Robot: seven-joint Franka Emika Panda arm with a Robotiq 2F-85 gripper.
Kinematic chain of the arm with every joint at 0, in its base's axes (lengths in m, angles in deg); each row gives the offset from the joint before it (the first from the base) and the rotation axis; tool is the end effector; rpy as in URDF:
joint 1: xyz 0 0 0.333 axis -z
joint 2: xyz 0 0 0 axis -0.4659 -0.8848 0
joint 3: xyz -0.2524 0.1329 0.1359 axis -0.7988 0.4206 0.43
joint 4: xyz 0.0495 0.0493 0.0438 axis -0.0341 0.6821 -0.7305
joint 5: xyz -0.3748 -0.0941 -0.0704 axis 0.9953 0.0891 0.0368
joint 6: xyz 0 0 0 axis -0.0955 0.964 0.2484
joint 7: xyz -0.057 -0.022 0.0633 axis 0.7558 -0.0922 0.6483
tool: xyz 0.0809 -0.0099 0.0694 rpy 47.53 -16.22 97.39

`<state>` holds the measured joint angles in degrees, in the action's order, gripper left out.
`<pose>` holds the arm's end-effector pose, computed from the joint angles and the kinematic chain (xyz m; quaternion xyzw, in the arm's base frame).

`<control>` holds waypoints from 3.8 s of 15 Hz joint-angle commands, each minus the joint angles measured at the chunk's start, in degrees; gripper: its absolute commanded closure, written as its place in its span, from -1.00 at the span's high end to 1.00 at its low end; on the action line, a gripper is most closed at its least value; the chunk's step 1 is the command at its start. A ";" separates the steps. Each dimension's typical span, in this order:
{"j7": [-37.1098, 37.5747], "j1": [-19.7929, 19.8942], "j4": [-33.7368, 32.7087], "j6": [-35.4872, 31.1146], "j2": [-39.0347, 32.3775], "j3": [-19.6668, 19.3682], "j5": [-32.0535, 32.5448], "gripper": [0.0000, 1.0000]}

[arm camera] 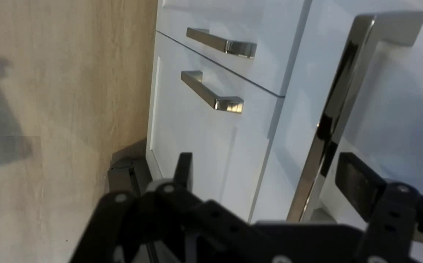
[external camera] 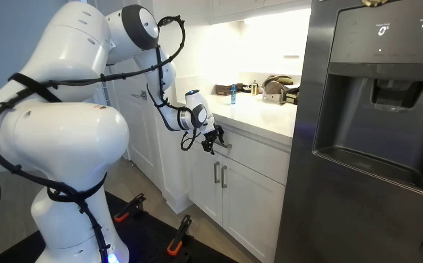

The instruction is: Open the drawer

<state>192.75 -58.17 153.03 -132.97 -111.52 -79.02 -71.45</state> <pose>0.6334 0.0609 0.1278 -0.6320 0.7460 -0.1963 0.0742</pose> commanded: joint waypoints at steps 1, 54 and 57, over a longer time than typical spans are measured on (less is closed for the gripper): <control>2.24 -0.83 -0.44 1.63 -1.01 -1.95 0.57 0.50; 7.10 -33.75 24.22 -9.62 8.51 -17.49 -2.97 -0.91; 7.81 -39.33 26.97 -9.70 8.40 -19.63 -5.48 -0.91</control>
<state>201.95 -90.04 178.73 -140.52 -107.40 -97.28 -75.84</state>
